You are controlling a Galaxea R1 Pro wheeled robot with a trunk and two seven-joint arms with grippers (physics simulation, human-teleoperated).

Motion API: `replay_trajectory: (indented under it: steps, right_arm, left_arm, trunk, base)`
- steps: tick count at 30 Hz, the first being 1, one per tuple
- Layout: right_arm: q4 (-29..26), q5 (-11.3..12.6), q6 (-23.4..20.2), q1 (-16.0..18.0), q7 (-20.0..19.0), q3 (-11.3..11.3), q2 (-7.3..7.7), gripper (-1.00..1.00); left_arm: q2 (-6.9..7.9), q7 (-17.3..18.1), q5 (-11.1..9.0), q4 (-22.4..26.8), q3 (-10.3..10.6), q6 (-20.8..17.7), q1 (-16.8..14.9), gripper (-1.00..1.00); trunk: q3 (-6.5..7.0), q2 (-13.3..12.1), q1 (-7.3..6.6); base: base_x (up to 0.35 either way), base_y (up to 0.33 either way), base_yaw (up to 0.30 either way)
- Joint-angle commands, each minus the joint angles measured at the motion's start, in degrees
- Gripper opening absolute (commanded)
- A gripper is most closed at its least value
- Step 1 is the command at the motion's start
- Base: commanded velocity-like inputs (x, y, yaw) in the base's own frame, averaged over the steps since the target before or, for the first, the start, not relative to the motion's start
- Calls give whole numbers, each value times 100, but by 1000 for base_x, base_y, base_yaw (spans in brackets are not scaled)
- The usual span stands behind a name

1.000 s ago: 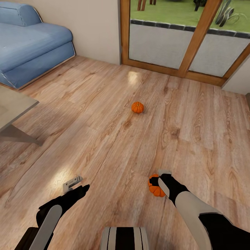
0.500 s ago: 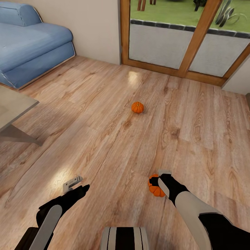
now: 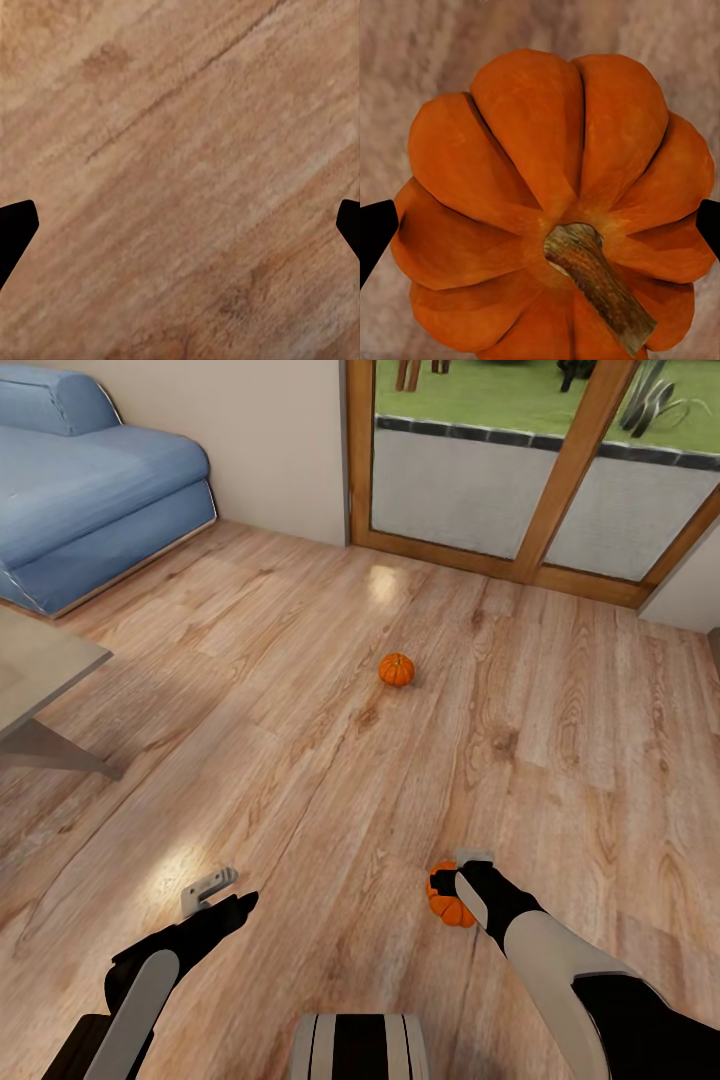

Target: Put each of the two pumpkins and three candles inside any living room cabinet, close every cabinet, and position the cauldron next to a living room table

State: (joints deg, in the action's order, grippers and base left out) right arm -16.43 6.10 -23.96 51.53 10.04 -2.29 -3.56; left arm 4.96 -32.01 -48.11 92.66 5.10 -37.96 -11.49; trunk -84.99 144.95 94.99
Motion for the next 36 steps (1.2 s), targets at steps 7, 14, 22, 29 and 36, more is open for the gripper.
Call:
replay_trajectory:
  steps: [7, 14, 22, 29, 36]
  right_arm:
    - [272, -30, -38, -3, 51, -26, 7, -100]
    - [270, -30, -38, -3, 43, -26, 13, -100]
    - [137, -26, -24, -3, 61, -19, 20, -100]
    - [-122, -4, -73, -3, 73, -18, 20, -100]
    - [-643, 12, -401, -142, 77, -18, 13, -100]
  left_arm:
    - [5, -60, -58, 7, 8, -1, -2, 100]
    - [5, -60, -58, 7, 8, -1, -2, 100]
    - [5, -60, -51, 7, 8, -3, -2, 100]
    - [5, -68, -41, -8, 8, -11, -2, 100]
    - [5, -69, -6, -42, 19, -18, -2, 100]
  trunk:
    - [-4, 1, 0]
    - [129, -7, -15]
    - [306, -18, -36]
    - [461, -27, -54]
    - [616, -37, -72]
  base:
    - [0, 0, 0]
    - [0, 0, 0]
    - [0, 0, 0]
    - [0, 0, 0]
    - [0, 0, 0]
